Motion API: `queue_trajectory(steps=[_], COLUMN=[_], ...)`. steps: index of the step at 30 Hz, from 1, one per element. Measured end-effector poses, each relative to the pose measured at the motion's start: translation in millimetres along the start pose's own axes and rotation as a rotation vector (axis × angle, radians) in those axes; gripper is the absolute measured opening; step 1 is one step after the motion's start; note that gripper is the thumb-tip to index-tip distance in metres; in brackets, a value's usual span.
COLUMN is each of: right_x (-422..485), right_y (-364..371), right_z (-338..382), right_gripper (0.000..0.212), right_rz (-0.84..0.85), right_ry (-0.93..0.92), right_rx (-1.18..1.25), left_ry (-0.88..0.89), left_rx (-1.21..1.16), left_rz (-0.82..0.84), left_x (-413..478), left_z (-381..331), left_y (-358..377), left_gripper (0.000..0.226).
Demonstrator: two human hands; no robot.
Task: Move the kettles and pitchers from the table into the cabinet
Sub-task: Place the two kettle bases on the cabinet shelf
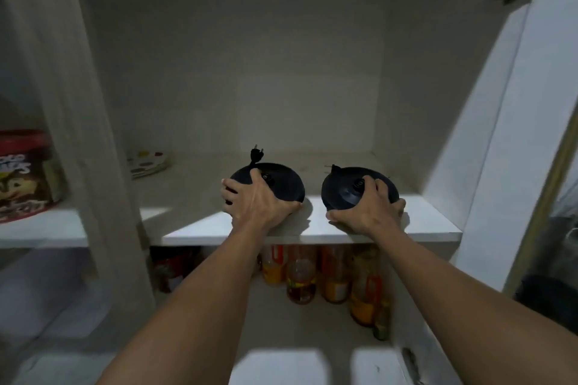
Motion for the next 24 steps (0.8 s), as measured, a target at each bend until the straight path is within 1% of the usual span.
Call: queue_trajectory(steps=[2, 7, 13, 16, 20, 22, 24], right_x=[32, 91, 142, 141, 123, 115, 106], right_y=[7, 22, 41, 38, 31, 29, 25], right_z=[7, 26, 24, 29, 28, 25, 22], right_gripper=[0.117, 0.116, 0.127, 0.13, 0.129, 0.128, 0.124], right_rz=[0.006, 0.045, 0.028, 0.012, 0.038, 0.042, 0.036], right_ry=[0.03, 0.083, 0.157, 0.135, 0.116, 0.082, 0.047], right_rx=[-0.012, -0.03, -0.005, 0.001, -0.008, -0.015, -0.015], left_ry=[-0.006, 0.001, -0.04, -0.029, -0.017, 0.016, 0.042], left_rx=[0.02, 0.097, 0.081, 0.065, 0.039, 0.017, 0.024], left_rz=[0.038, 0.153, 0.227, 0.237, 0.245, 0.216, 0.176], left_x=[37, 107, 144, 149, 141, 132, 118], left_z=[-4, -3, 0, -2, 1, 6, 9], left_y=[7, 23, 41, 41, 44, 43, 39], left_gripper=[0.119, 0.132, 0.133, 0.133, 0.133, 0.132, 0.123])
Point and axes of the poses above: each hand's wrist, its own x-axis towards the middle knuckle, its own y-axis out of the palm, z = x × y, the point moved 2 cm from there along x, towards the middle knuckle, and after that the axes turned 10 degrees about z, right-handed, at the moved point
